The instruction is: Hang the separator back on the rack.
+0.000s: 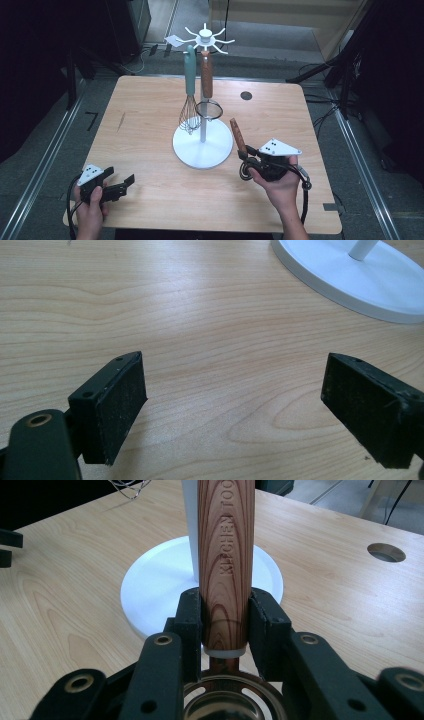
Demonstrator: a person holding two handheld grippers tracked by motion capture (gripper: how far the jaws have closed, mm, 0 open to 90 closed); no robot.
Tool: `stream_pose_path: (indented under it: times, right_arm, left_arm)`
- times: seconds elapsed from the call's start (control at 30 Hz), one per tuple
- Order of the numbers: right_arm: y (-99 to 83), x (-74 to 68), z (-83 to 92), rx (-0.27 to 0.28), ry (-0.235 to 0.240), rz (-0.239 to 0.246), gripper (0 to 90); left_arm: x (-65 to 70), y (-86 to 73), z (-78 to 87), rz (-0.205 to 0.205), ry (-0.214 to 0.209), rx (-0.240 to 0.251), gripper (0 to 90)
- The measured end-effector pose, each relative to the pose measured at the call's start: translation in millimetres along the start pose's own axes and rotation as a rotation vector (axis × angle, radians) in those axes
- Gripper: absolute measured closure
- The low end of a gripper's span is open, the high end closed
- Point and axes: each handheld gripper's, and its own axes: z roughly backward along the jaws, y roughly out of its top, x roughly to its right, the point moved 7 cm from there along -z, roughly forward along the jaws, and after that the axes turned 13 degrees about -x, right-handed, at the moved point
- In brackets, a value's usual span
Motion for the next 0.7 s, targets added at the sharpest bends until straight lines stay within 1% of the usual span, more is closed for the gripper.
stream_pose_path:
  times: [0.1, 0.17, 0.37, 0.43, 0.7]
  right_arm:
    - [0.7, -0.5, 0.8, 0.014, -0.009, 0.006, 70.5]
    - [2.0, -0.7, 2.4, 0.028, -0.017, 0.000, 70.5]
    - [4.8, -2.2, 6.0, 0.048, -0.009, -0.003, 70.5]
    - [5.8, -2.0, 7.2, 0.058, -0.016, -0.003, 70.5]
    - [10.0, -0.7, 14.7, 0.093, -0.008, -0.019, 70.5]
  left_arm:
    - [-0.2, -0.1, 0.2, 0.001, -0.003, -0.001, 11.4]
    - [-0.1, -0.1, 0.3, 0.001, -0.003, 0.000, 11.4]
    - [-0.3, 0.2, 0.3, 0.001, 0.004, 0.003, 11.4]
    - [-0.4, 0.2, 0.5, 0.001, 0.005, 0.004, 11.4]
    - [-0.3, 0.3, 0.4, 0.000, 0.010, 0.007, 11.4]
